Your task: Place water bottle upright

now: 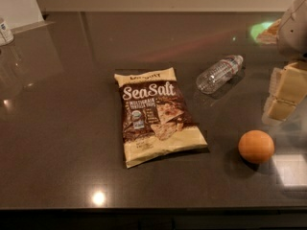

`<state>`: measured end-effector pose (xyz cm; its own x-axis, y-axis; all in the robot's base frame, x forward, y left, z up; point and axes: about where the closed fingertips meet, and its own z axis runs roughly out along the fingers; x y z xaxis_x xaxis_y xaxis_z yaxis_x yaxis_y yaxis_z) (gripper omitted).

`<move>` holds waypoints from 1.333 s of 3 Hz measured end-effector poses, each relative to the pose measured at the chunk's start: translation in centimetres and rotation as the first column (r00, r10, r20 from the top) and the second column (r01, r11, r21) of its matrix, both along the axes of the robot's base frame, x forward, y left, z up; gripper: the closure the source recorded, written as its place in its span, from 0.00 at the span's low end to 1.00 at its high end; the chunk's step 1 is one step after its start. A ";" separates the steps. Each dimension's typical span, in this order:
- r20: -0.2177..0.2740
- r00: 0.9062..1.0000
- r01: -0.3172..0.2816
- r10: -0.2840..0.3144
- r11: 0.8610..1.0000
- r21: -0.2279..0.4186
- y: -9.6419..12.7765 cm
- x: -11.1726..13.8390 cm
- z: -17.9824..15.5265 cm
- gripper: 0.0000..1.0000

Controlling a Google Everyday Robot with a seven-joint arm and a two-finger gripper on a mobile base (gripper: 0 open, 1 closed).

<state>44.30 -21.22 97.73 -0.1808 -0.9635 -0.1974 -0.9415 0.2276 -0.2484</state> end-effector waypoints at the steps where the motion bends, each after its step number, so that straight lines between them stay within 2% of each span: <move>1: 0.011 0.996 -0.093 0.093 0.996 0.004 1.3 2.0 -0.1 0.00; 2: 0.024 0.979 -0.202 0.202 0.979 -0.002 2.7 5.3 -0.7 0.00; 3: 0.032 0.953 -0.302 0.302 0.953 -0.016 3.7 9.2 -1.6 0.00; 4: 0.032 0.922 -0.385 0.387 0.921 -0.060 4.0 13.2 -2.8 0.00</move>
Offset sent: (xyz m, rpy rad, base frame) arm 0.0991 0.0429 -0.0175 -0.0113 -0.0278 0.3683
